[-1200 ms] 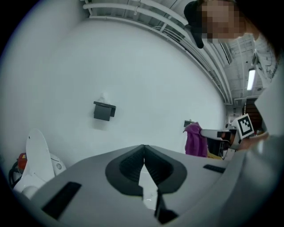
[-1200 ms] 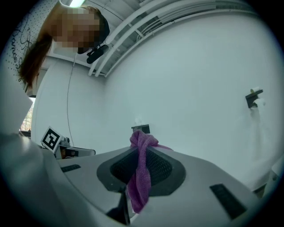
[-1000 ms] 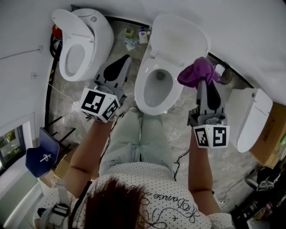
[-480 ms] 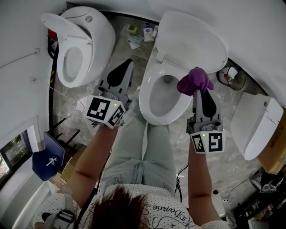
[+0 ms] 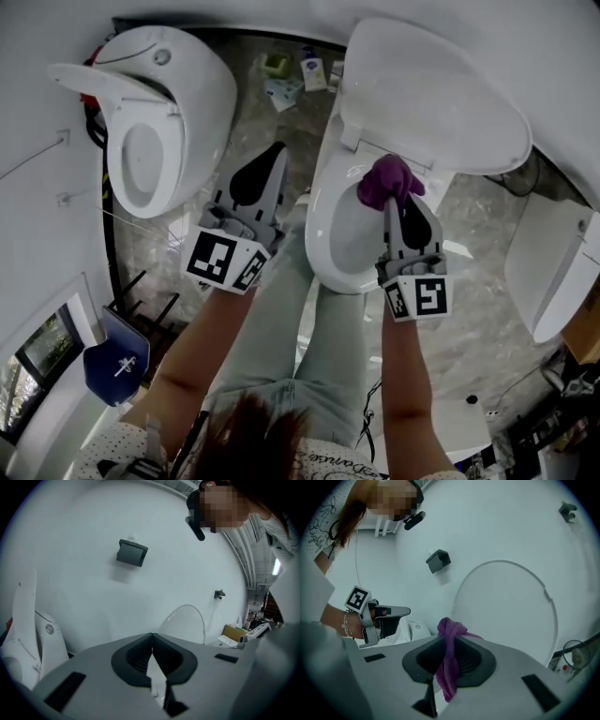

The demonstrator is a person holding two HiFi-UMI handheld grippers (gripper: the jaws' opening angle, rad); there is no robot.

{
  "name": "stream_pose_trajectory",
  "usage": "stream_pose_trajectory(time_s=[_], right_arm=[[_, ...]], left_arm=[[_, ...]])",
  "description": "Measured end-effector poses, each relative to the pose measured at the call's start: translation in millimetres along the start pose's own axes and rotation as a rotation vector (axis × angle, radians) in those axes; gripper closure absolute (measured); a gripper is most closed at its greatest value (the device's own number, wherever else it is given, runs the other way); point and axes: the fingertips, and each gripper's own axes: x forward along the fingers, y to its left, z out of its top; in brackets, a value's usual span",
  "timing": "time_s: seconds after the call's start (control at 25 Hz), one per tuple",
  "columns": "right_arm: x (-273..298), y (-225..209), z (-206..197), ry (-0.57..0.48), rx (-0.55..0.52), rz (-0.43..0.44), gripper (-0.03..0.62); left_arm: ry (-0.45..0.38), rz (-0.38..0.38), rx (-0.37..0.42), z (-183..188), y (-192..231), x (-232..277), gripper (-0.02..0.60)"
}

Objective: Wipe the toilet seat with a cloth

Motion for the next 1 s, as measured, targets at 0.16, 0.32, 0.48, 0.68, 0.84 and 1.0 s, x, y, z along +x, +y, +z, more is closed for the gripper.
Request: stream_pose_trajectory(time_s=[0.16, 0.32, 0.48, 0.68, 0.84, 1.0], right_arm=[[29.3, -6.3, -44.9, 0.033, 0.029, -0.022, 0.526], [53.7, -18.5, -86.7, 0.063, 0.048, -0.044, 0.526], [71.7, -27.2, -118.9, 0.093, 0.055, -0.066, 0.526], [84.3, -33.5, -153.3, 0.137, 0.077, -0.096, 0.526], [95.2, -39.3, -172.5, 0.164, 0.082, -0.116, 0.525], [109.4, -43.6, -185.4, 0.191, 0.067, -0.121, 0.522]], left_arm=[[0.018, -0.007, -0.017, -33.2, 14.1, 15.8, 0.577], [0.033, -0.007, -0.043, -66.0, 24.4, 30.6, 0.577], [0.05, -0.016, -0.05, -90.2, 27.1, 39.9, 0.577], [0.079, -0.02, -0.068, -115.8, 31.7, 42.3, 0.577], [0.099, -0.008, -0.093, -133.7, 38.5, 44.9, 0.577], [0.117, 0.0, -0.1, -146.2, 41.9, 47.4, 0.577]])
